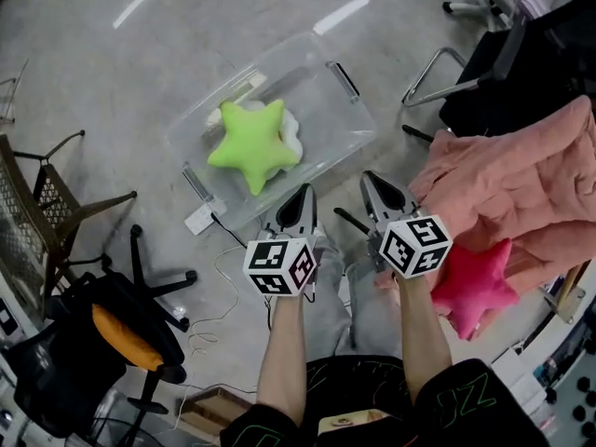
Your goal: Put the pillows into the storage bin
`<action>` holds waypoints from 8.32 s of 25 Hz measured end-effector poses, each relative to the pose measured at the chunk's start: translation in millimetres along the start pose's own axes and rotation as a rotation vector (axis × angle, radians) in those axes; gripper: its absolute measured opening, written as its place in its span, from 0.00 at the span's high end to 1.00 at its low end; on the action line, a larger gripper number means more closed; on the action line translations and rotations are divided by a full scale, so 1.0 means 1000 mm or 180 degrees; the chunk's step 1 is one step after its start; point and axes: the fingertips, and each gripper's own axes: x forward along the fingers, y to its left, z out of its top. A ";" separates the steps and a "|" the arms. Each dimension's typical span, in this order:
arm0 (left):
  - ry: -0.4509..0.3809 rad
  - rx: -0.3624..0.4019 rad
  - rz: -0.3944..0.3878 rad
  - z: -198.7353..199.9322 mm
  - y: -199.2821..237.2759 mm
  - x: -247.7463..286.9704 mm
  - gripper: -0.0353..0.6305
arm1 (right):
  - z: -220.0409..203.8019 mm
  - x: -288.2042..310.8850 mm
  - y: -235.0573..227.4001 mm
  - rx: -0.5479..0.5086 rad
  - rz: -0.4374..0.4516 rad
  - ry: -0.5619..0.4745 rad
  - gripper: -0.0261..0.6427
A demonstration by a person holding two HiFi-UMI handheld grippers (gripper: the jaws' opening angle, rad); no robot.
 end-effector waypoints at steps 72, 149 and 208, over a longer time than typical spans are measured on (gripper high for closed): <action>0.2084 -0.0266 -0.2687 -0.456 -0.466 0.081 0.29 | -0.263 -0.509 -0.331 0.1294 -0.2144 -0.0471 0.47; -0.0222 -0.0296 -0.0507 0.015 0.074 0.050 0.96 | 0.000 0.076 -0.038 0.0009 0.0188 -0.0005 0.96; -0.1759 0.1766 -0.0363 0.198 -0.384 -0.184 0.96 | 0.265 -0.393 0.034 -0.1176 -0.0265 -0.2004 0.96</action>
